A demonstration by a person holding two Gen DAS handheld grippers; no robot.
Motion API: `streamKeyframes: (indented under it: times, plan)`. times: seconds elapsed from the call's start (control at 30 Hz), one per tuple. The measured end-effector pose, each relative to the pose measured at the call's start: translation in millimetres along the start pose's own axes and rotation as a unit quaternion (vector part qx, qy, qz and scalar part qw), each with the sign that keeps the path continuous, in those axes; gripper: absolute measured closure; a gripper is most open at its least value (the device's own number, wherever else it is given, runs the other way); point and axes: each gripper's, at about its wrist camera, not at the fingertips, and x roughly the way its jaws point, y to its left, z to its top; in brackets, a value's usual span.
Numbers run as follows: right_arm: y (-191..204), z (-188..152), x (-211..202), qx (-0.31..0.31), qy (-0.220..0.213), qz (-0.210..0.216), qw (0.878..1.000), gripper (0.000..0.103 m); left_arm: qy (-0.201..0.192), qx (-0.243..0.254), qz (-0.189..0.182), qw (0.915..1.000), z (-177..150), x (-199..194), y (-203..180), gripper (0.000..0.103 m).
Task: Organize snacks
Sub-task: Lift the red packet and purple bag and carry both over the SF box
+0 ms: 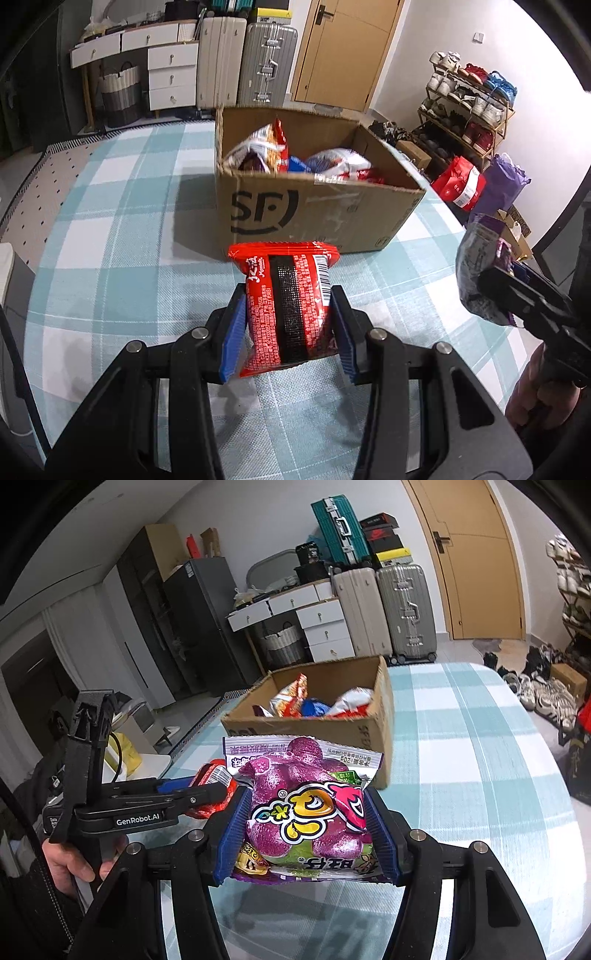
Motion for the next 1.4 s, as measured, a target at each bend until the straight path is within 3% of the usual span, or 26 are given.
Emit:
streamKeyframes:
  times: [0.4,0.77,1.13,1.4]
  plan:
    - [19.0,44.9,-11.0,-0.022,-0.019,0.022,0.999,0.041,-0.029,0.009,-0.009,0.9995,37.8,-47.1,-1.6,0.063]
    - [27.5,91.6,-8.1,-0.042,-0.030,0.029,0.998,0.041,-0.046,0.030,-0.014,0.9984,92.9,-71.4,-11.4,0.063]
    - [20.6,136.9,18.3,-0.038,-0.016,0.026,0.999,0.041,-0.032,0.036,-0.018,0.9987,151.9,-44.6,-17.4,0.063]
    - [14.3,155.2,45.3,-0.043,-0.010,0.024,0.999,0.041,-0.011,0.043,-0.017,0.9989,181.5,1.3,-22.5,0.063]
